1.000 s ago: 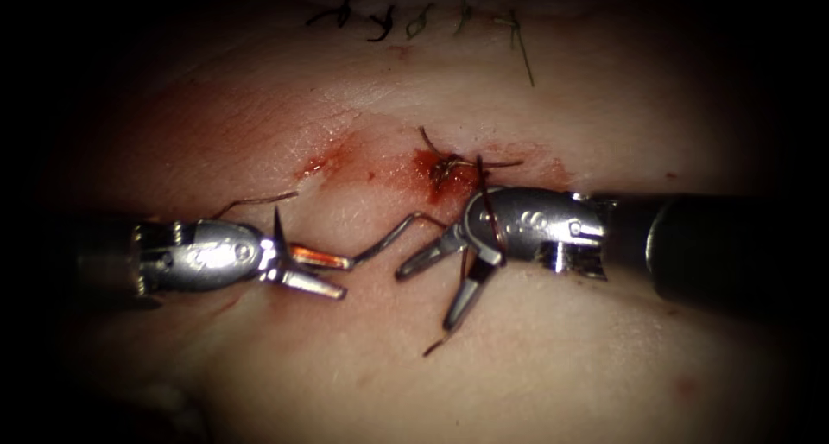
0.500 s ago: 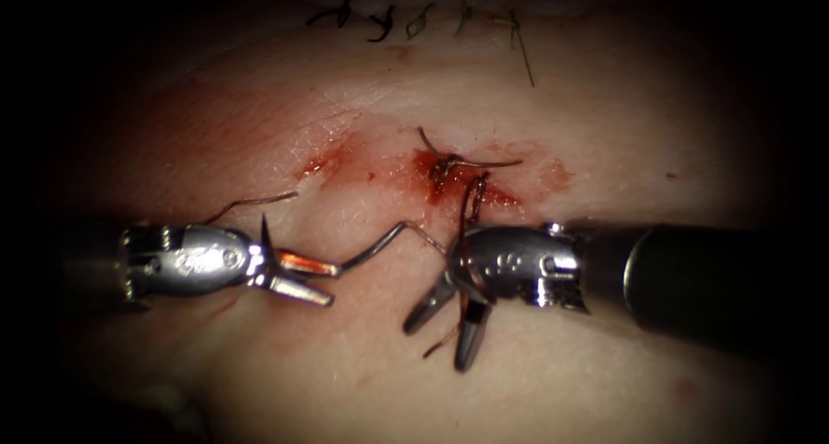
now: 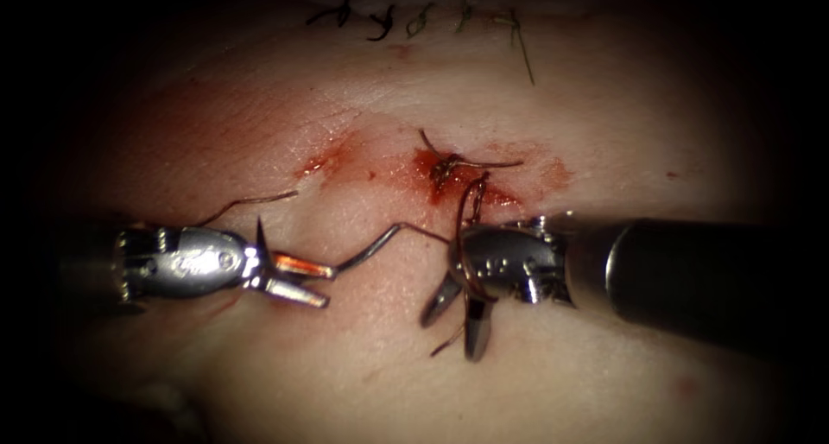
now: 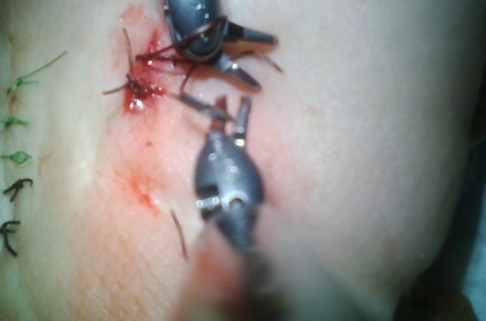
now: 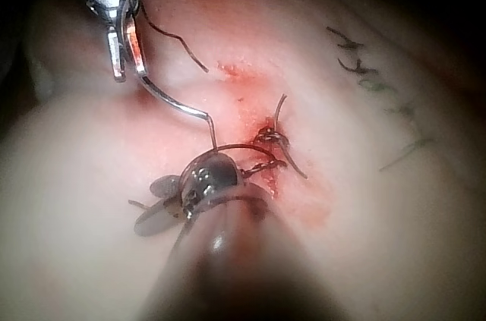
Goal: Wound Closure
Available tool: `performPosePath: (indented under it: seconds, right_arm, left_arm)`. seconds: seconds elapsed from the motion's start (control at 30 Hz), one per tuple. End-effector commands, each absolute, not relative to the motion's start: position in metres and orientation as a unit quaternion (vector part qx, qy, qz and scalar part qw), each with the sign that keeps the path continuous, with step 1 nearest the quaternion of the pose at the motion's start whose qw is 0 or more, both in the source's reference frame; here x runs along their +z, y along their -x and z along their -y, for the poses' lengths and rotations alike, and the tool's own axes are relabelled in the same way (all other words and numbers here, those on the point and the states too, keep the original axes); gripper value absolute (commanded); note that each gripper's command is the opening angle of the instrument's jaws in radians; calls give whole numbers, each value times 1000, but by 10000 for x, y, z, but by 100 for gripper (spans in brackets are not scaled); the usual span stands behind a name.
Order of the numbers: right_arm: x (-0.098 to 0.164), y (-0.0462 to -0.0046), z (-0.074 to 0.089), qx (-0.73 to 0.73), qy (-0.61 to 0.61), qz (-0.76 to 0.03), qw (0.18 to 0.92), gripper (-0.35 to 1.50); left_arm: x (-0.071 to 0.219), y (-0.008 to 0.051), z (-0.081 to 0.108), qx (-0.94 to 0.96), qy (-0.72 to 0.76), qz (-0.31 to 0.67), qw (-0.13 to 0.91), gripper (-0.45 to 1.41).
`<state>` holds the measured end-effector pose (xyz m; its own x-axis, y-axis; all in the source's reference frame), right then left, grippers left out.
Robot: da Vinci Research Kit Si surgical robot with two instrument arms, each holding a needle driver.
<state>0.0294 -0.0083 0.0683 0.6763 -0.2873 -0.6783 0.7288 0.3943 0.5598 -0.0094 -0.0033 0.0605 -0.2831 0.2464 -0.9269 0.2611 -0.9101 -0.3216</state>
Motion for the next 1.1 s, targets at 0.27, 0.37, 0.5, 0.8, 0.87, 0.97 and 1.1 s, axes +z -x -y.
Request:
performPosePath:
  seconds: [0.27, 0.37, 0.5, 0.8, 0.87, 0.97, 1.1]
  right_arm:
    - [696, -301, 93, -352, -432, -224, 800, -35]
    - [697, -301, 96, -358, -431, -221, 799, -35]
    - [698, -301, 101, -361, -428, -215, 800, -35]
    - [688, -301, 78, -330, -386, -247, 825, -35]
    - [682, -300, 69, -300, -375, -258, 838, -35]
    - [672, -296, 52, -250, -362, -271, 856, -35]
    - [659, -288, 28, -187, -362, -311, 859, -35]
  left_arm:
    - [612, 98, 37, -772, -599, -214, 5, -45]
    - [612, 97, 37, -772, -599, -213, 5, -45]
    - [612, 95, 35, -772, -599, -211, 7, -45]
    - [612, 95, 35, -773, -599, -209, 6, -45]
    - [612, 95, 34, -773, -600, -208, 5, -45]
    - [612, 94, 36, -771, -602, -207, 1, -45]
    - [613, 93, 39, -771, -602, -206, -3, -45]
